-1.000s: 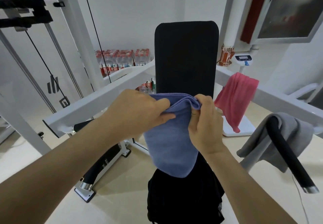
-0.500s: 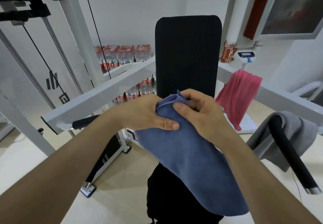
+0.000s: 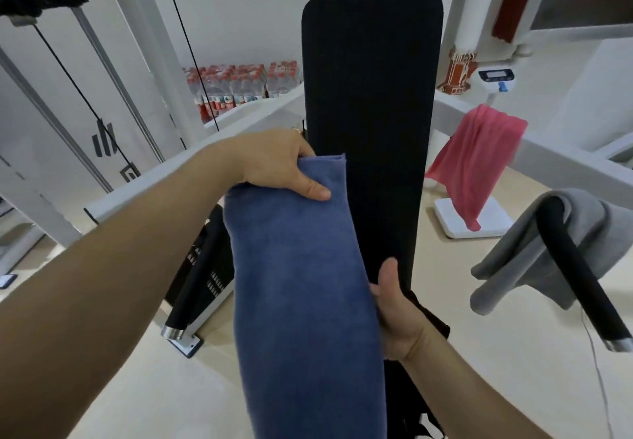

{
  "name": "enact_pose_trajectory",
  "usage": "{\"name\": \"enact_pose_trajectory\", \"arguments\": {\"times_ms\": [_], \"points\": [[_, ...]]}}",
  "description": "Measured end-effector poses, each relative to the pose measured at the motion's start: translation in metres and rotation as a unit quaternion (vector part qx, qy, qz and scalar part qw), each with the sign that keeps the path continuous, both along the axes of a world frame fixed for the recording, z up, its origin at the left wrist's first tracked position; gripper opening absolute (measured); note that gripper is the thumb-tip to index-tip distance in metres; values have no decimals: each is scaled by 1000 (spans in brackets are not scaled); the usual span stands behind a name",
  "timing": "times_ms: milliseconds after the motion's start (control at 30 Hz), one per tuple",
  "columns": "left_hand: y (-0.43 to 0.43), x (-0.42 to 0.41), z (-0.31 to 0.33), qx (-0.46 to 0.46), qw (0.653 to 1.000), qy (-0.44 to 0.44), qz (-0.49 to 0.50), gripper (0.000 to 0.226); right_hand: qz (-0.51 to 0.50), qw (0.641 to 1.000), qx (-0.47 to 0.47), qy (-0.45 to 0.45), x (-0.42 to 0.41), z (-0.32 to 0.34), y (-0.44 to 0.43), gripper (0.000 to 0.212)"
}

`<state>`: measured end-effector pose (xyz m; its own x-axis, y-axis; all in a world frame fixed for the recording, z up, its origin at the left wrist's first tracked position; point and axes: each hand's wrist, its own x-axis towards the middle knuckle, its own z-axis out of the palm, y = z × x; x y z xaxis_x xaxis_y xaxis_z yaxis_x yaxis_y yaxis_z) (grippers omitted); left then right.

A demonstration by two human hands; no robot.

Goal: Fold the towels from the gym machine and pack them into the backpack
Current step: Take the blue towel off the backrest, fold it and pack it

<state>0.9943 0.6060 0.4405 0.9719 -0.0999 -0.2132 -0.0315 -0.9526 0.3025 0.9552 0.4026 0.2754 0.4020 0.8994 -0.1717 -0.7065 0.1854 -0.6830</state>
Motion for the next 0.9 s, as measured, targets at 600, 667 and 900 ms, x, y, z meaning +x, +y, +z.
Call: {"name": "enact_pose_trajectory", "arguments": {"times_ms": [600,667,900], "points": [[-27,-108,-173,-696,670,9,258,57,-144,965,-185,-115,8,8,-25,30],[-21,-108,-174,-667,709,2,227,76,-166,944,-227,-174,11,10,-22,13],[-15,-99,-165,-340,927,-61,145,63,-281,674,-436,-526,14,1,-11,24]]}}
